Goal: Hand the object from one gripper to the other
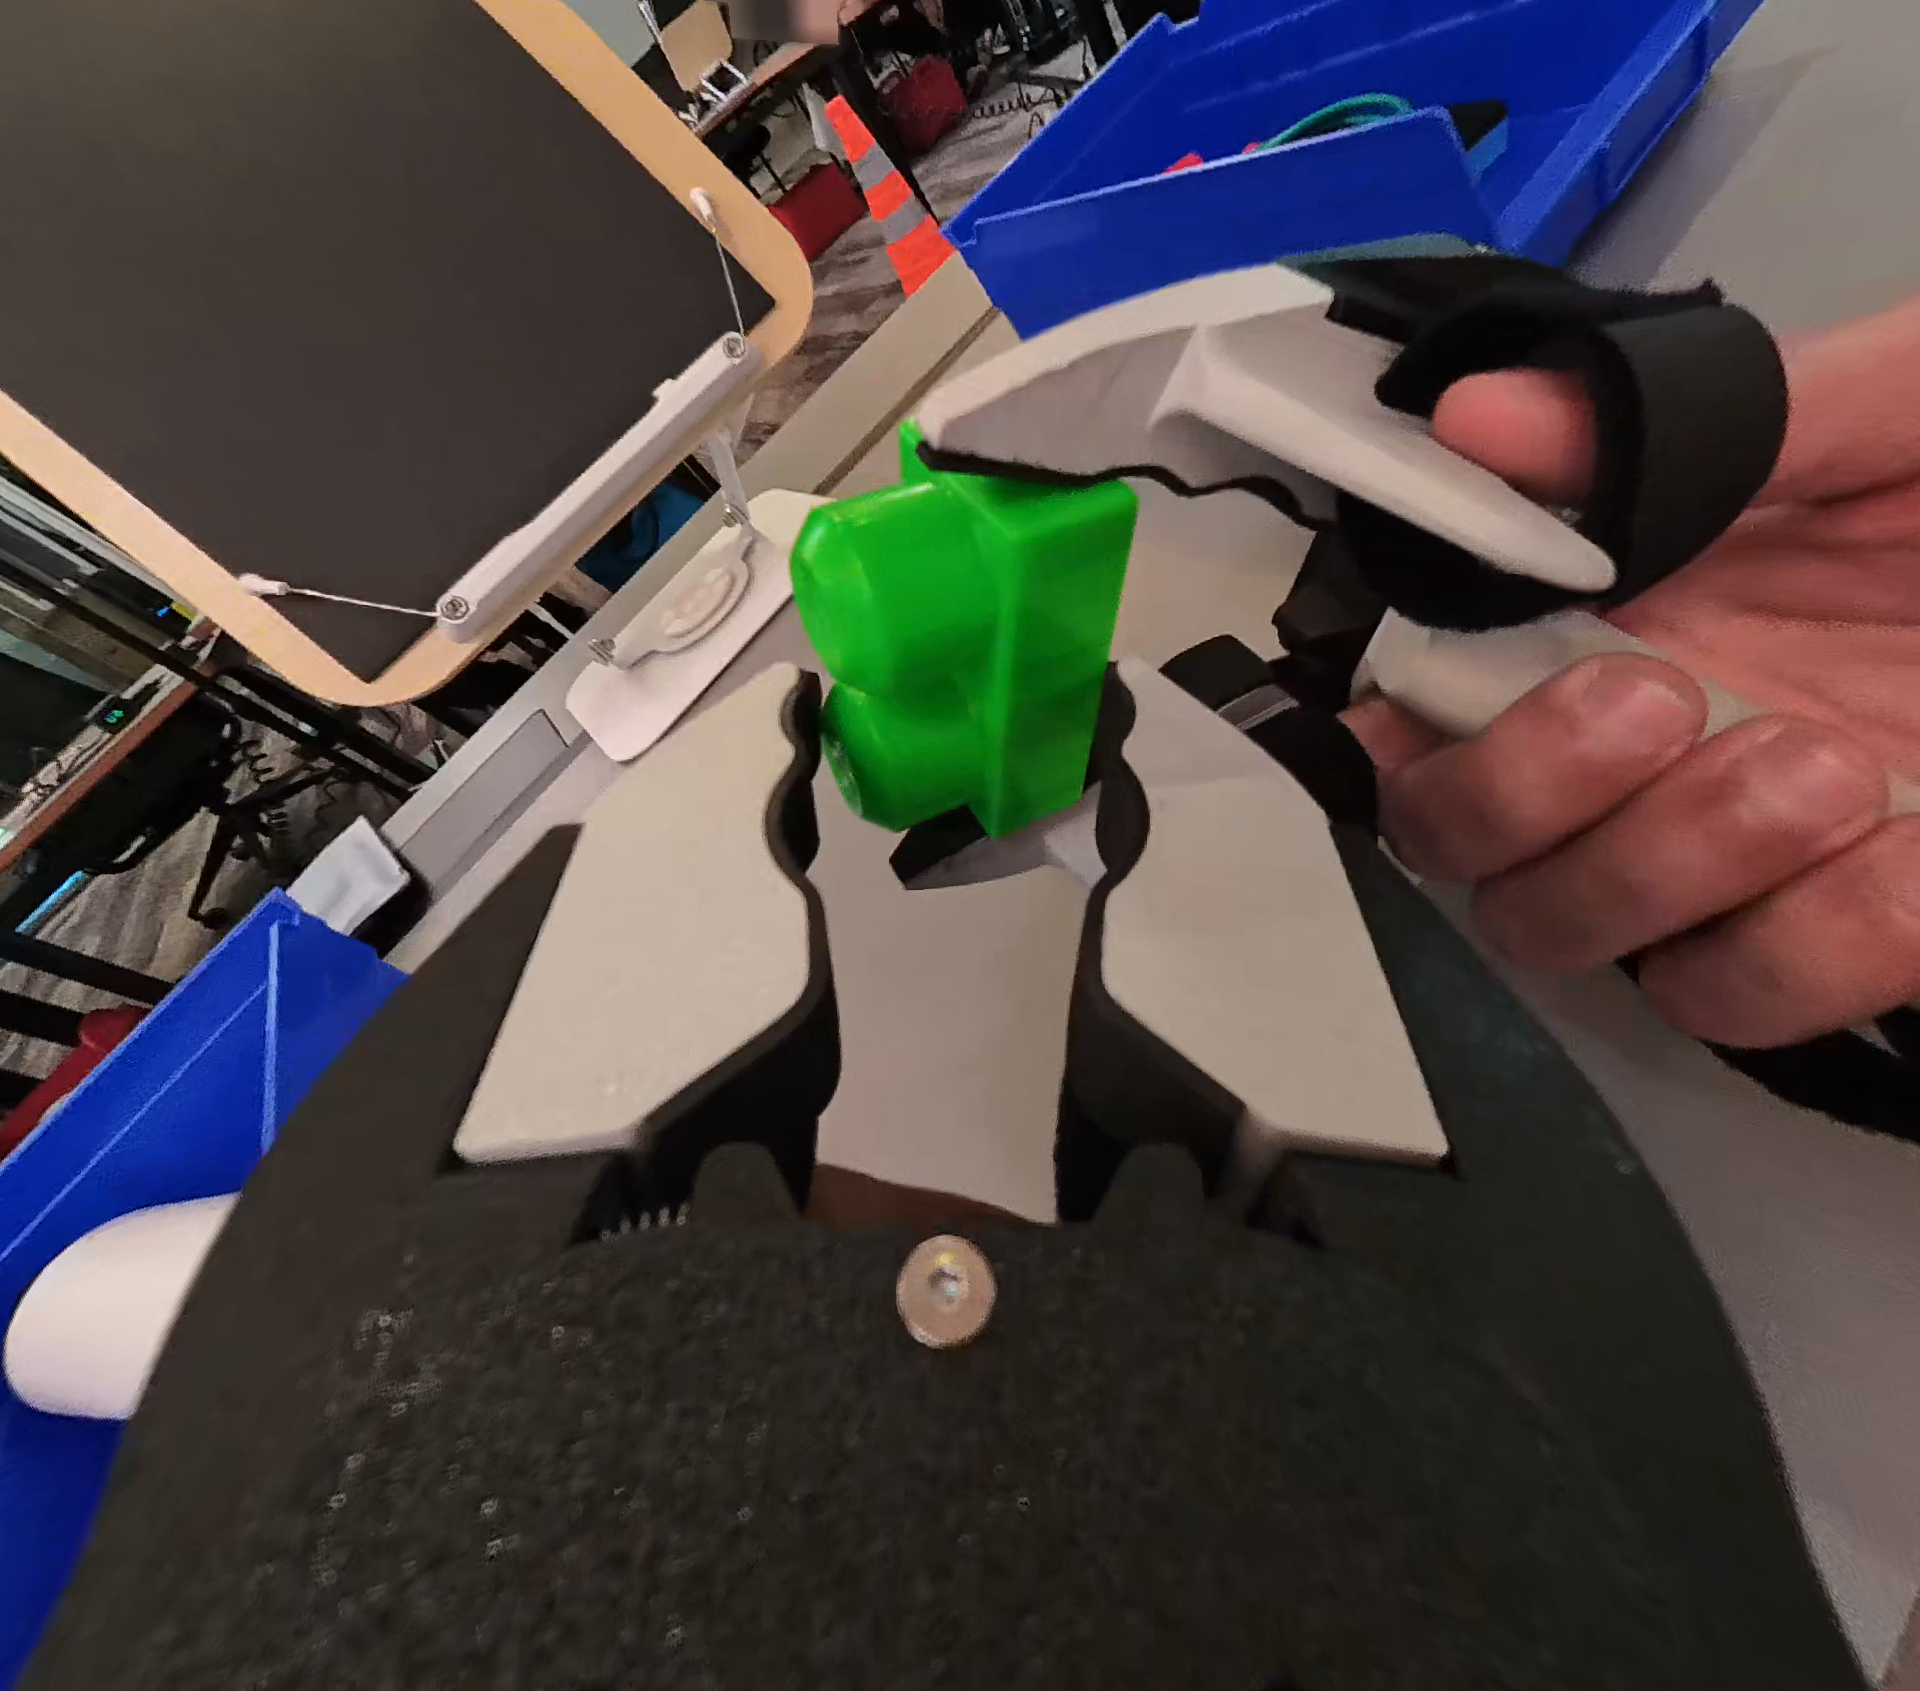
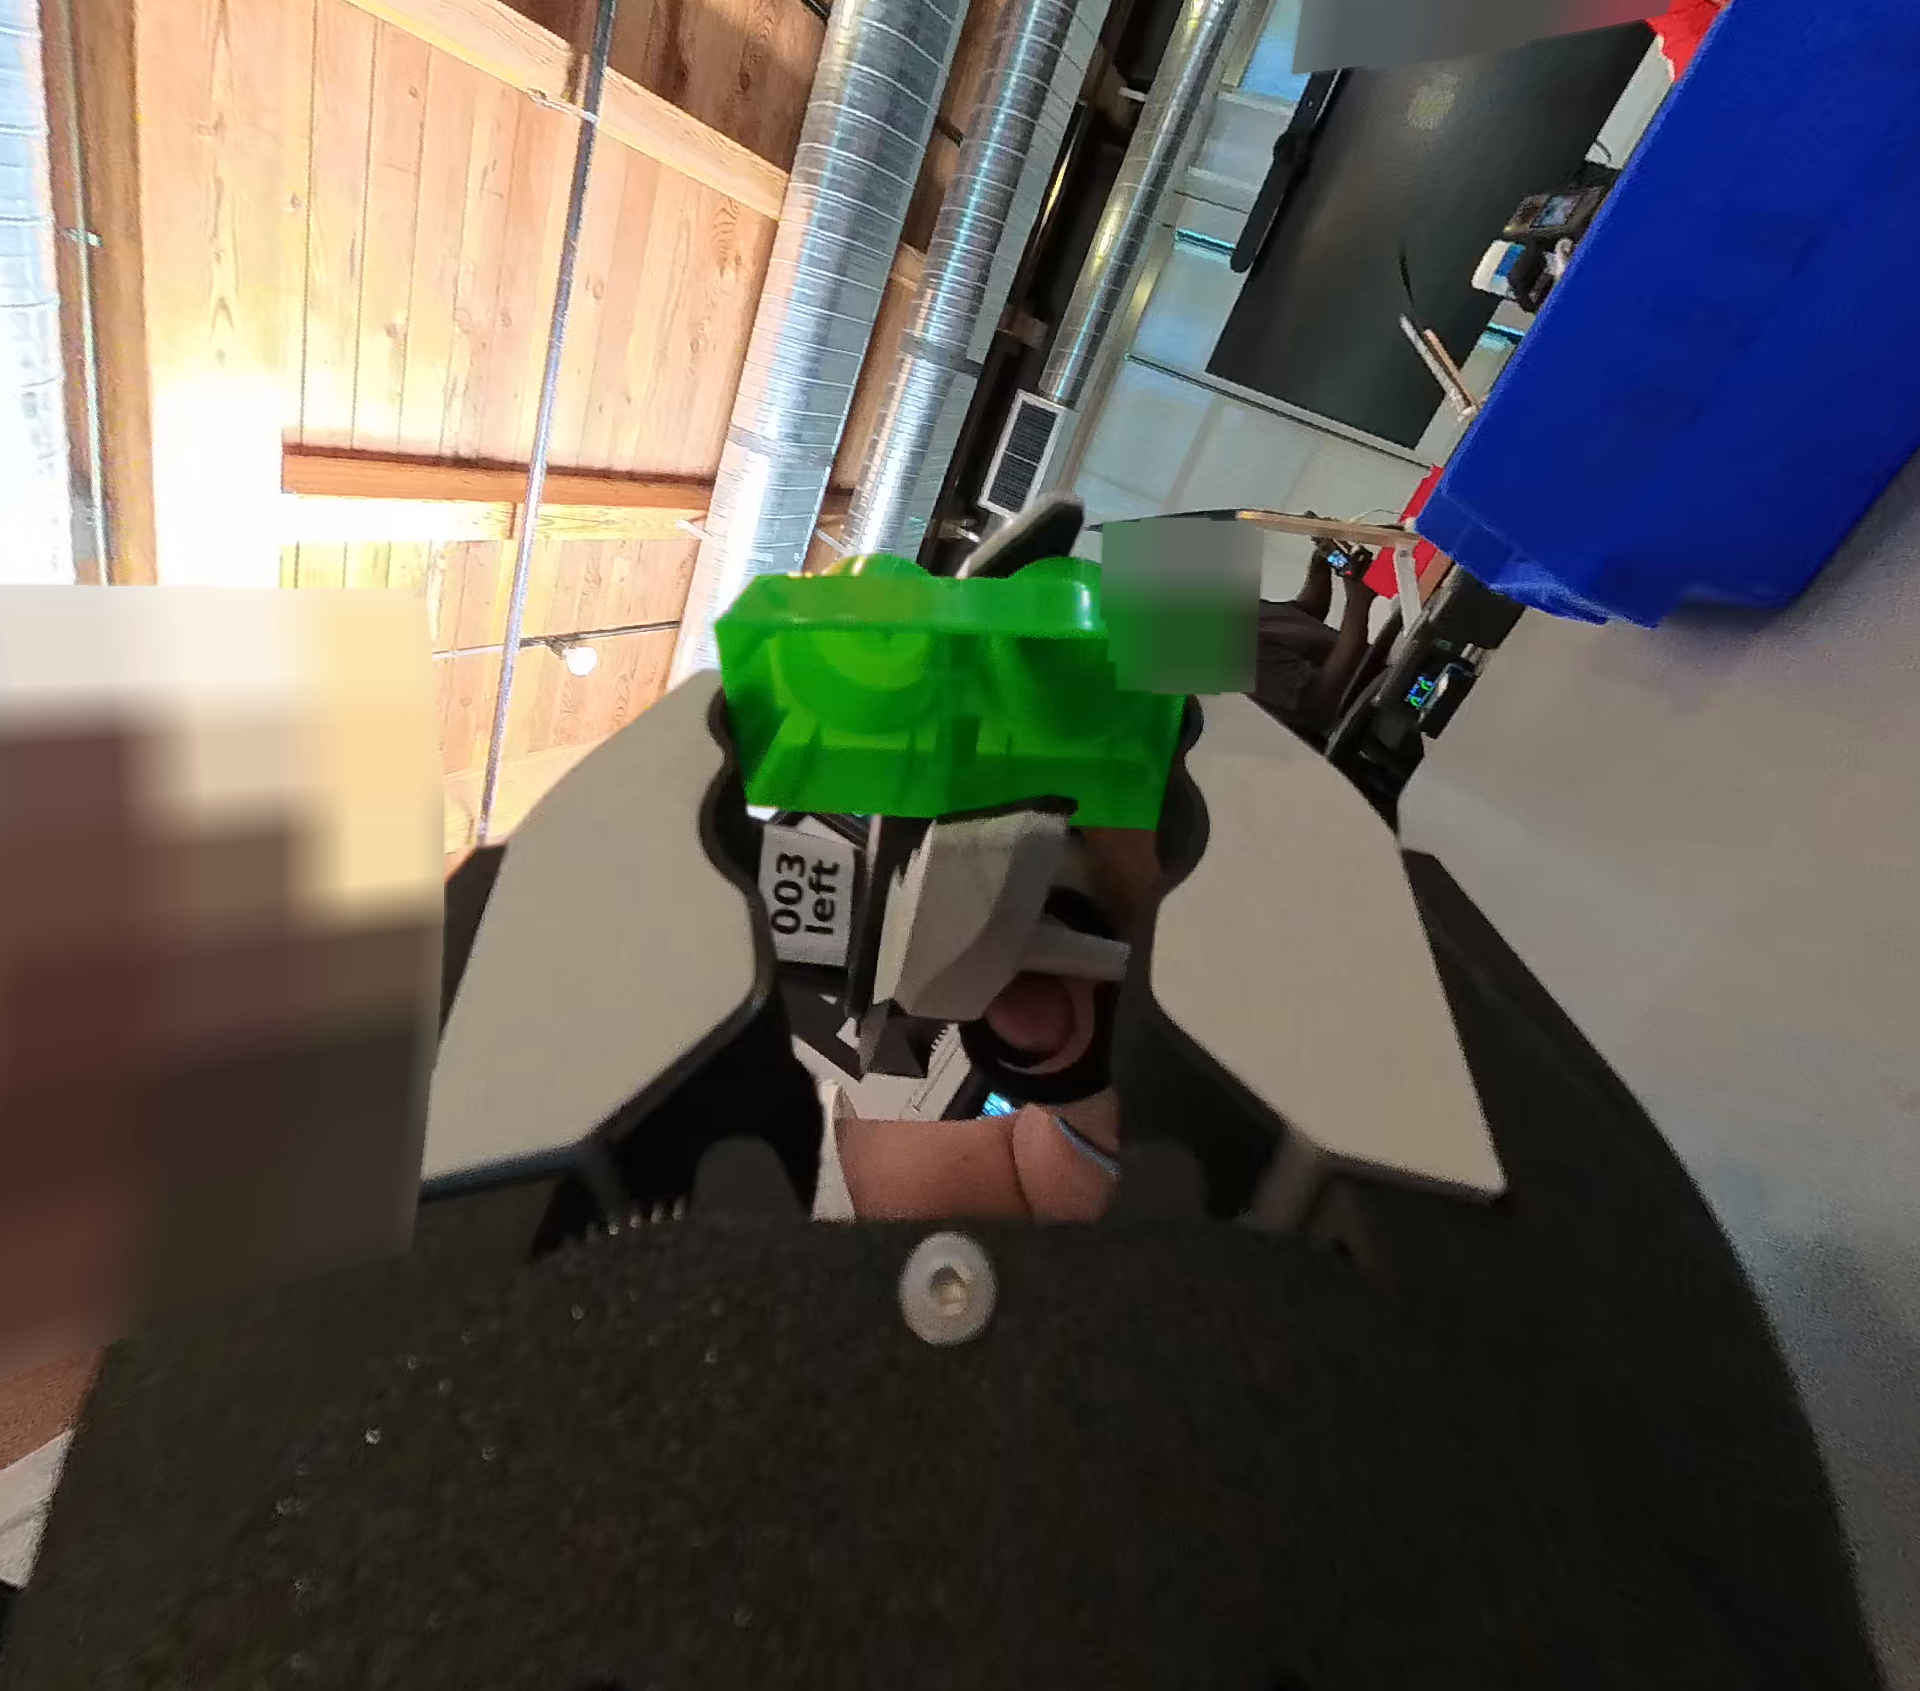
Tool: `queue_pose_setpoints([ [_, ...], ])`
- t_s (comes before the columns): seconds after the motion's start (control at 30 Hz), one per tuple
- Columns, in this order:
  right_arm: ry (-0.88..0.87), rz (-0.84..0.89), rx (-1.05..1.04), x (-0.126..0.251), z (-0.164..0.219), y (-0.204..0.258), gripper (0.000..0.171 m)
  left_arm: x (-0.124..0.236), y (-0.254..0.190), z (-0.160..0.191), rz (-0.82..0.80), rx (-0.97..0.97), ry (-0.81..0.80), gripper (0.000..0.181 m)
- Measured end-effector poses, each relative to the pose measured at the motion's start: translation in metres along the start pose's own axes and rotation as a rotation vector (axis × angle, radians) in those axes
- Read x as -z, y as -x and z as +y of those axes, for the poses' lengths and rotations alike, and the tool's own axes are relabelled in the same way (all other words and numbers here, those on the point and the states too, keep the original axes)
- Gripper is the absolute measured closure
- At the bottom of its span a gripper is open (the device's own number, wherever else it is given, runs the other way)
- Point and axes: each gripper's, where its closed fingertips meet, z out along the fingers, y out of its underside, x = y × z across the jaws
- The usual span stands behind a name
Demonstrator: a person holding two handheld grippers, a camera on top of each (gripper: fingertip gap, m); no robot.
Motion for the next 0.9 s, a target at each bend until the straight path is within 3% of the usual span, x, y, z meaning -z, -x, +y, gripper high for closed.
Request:
queue_pose_setpoints([
  [0.07, 0.03, 0.046, 0.065, 0.002, -0.002, -0.004, 0.095, 0.0, 0.004, 0.003, -0.006, -0.022, 0.016, 0.131],
  [0.17, 0.113, 0.215, 0.342, 0.013, -0.016, -0.014, 0.095, 0.001, 0.019, 0.014, -0.023, -0.07, 0.066, 0.131],
  [0.3, 0.355, 0.539, 1.039, 0.028, -0.037, -0.021, 0.097, 0.0, 0.028, 0.041, 0.011, -0.099, 0.173, 0.131],
  [0.37, 0.437, 0.637, 1.227, 0.028, -0.037, -0.022, 0.102, -0.003, 0.03, 0.051, 0.001, -0.138, 0.219, 0.131],
  [0.47, 0.473, 0.629, 1.225, 0.02, -0.025, -0.024, 0.12, -0.006, 0.026, 0.06, -0.001, -0.208, 0.264, 0.131],
  [0.57, 0.544, 0.664, 1.255, 0.019, -0.016, -0.038, 0.114, -0.009, 0.018, 0.064, 0.006, -0.258, 0.293, 0.131],
  [0.67, 0.55, 0.668, 1.276, 0.015, -0.013, -0.041, 0.119, -0.011, 0.01, 0.066, 0.015, -0.292, 0.303, 0.131],
  [0.83, 0.577, 0.739, 1.26, 0.019, -0.014, -0.055, 0.143, -0.014, 0.003, 0.066, 0.026, -0.302, 0.311, 0.131],
  [0.9, 0.618, 0.78, 1.277, 0.023, -0.014, -0.059, 0.143, -0.016, 0.001, 0.069, 0.019, -0.328, 0.328, 0.131],
])
